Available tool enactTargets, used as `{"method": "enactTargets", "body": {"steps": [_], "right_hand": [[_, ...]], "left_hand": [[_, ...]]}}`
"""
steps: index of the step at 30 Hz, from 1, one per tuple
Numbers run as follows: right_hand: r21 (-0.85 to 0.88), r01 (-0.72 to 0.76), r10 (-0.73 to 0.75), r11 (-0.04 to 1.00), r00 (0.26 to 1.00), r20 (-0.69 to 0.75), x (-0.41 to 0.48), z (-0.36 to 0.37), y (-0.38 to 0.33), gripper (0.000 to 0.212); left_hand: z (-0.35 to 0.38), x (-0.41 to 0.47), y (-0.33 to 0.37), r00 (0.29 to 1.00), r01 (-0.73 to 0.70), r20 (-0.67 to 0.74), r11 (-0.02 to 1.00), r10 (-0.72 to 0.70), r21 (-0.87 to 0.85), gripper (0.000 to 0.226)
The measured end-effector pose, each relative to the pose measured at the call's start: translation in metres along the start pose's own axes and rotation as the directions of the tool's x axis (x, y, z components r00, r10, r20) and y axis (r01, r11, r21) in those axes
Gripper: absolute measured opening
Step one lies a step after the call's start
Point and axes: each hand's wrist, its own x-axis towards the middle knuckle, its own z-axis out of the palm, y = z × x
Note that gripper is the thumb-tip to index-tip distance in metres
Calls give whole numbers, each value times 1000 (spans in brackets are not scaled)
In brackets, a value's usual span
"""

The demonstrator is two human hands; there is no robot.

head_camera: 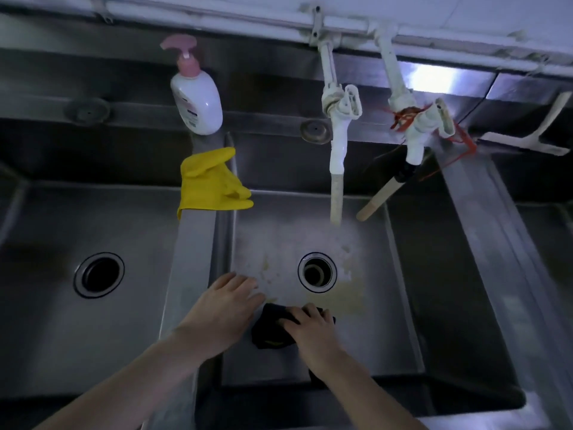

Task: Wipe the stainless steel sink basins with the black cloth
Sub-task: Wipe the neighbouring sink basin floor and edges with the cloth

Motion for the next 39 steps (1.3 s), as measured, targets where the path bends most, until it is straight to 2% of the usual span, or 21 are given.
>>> {"method": "enactTargets", "body": {"steps": [3, 6, 7, 10, 14, 18, 20, 23, 26, 30, 32, 34, 36, 39], "right_hand": [[9, 63, -63, 998, 998, 16, 26, 23, 18, 53], [18, 138, -139, 990, 983, 119, 48, 43, 25, 64], [37, 174, -177, 984, 978, 114, 54, 52, 27, 63], [-7, 279, -271, 960, 936, 224, 59, 73, 30, 60], [-83, 379, -358, 922, 913, 198, 51, 99, 31, 64], [25, 364, -365, 931, 929, 56, 57, 123, 31, 62], [33, 321, -322, 947, 946, 46, 67, 125, 30, 71], [98, 194, -193, 976, 981, -22, 100, 118, 28, 81], [164, 90, -65, 982, 987, -147, 151, 89, 30, 71], [189, -47, 60, 981, 996, -64, 213, 45, 37, 68], [190, -69, 81, 979, 995, -58, 222, 38, 32, 69], [166, -47, 56, 985, 997, -51, 211, 46, 22, 67], [116, 71, -57, 991, 991, -118, 184, 64, 12, 61], [80, 230, -228, 970, 973, -28, 132, 97, 1, 64]], "left_hand": [[18, 20, 4, 999, 39, 31, 997, -41, 62, 10], [26, 35, -2, 996, 41, 73, 992, -50, 119, 12], [27, 39, -5, 994, 36, 98, 988, -51, 147, 10], [24, 49, -15, 975, 28, 210, 977, -73, 210, 22], [22, 57, -30, 982, -7, 184, 974, -35, 226, 18], [18, 66, -42, 988, -82, 145, 961, 45, 264, 26], [14, 69, -50, 986, -100, 160, 952, 55, 288, 17], [10, 69, -53, 986, -107, 154, 950, 64, 295, 11], [8, 73, -60, 989, -124, 112, 946, 94, 299, 23], [5, 77, -70, 999, -4, 49, 951, -11, 308, 18], [5, 76, -69, 999, -2, 37, 950, -11, 314, 15], [2, 77, -67, 999, -3, 39, 953, -9, 303, 11], [0, 77, -66, 998, -1, 62, 950, -19, 312, 11], [-1, 75, -62, 990, 8, 128, 939, -55, 344, 9]]}}
